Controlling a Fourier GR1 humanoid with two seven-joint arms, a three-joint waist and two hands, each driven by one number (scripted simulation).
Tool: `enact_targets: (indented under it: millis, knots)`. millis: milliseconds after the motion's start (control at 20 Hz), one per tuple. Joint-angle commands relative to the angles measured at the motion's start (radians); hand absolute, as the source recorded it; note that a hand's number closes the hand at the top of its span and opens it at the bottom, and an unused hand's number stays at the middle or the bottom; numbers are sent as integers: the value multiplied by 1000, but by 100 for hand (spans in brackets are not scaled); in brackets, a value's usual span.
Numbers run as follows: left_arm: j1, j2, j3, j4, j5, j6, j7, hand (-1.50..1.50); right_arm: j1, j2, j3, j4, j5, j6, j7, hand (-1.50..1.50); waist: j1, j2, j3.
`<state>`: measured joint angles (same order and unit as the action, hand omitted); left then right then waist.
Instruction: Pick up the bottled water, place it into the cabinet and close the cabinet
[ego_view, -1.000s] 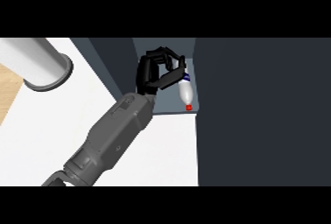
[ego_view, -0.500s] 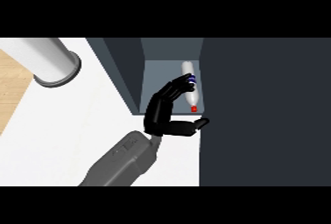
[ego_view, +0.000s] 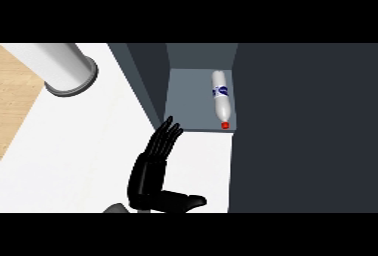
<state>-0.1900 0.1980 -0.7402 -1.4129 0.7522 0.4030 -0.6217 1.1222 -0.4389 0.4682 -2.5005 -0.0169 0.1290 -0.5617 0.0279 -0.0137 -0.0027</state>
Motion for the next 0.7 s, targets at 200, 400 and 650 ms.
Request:
enact_targets:
  millis: [200, 400, 650]
  knots:
    - [276, 216, -16, -242, 5, -107, -91, -150, -70, -193, 8, -129, 185, 103, 56, 150, 22, -4, -2]
    - [319, 316, 46, -277, 29, -172, -122, -150, -132, -288, 26, -179, 230, 146, 103, 150, 27, 0, -7]
    - [461, 453, 99, -338, 53, -246, -194, -150, -205, -301, 77, -194, 232, 119, 140, 150, 37, -2, -7]
